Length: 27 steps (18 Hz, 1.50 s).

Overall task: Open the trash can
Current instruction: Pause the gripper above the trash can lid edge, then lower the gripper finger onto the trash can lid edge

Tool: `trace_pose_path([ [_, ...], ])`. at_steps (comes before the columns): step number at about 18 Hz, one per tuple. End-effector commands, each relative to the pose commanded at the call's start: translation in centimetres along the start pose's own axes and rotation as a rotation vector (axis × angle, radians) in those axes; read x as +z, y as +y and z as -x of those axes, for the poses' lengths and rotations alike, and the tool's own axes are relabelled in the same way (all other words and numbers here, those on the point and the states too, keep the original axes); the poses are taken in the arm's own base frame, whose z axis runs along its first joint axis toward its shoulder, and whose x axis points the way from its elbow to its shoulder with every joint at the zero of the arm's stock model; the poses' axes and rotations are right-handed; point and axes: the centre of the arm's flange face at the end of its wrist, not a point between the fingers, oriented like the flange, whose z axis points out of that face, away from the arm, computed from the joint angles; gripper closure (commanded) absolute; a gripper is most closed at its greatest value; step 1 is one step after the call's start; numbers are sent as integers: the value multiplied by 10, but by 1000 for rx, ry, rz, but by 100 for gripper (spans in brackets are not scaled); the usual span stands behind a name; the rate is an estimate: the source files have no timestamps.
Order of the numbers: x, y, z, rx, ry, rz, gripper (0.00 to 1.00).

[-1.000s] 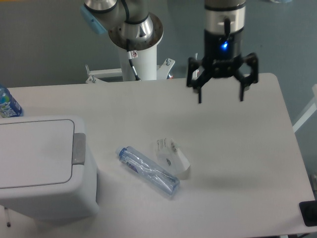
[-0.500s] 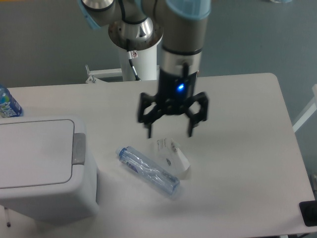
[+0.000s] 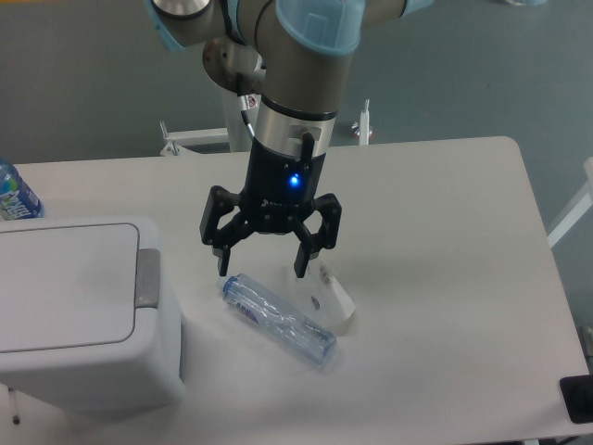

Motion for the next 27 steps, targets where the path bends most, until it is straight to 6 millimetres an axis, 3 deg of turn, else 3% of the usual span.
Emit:
trace_pose_path([
  [9, -4, -3, -1, 8, -4, -18, 0],
  [17, 7, 1, 2, -4, -2, 4, 0],
  [27, 29, 19, -33, 34, 27, 54, 0],
])
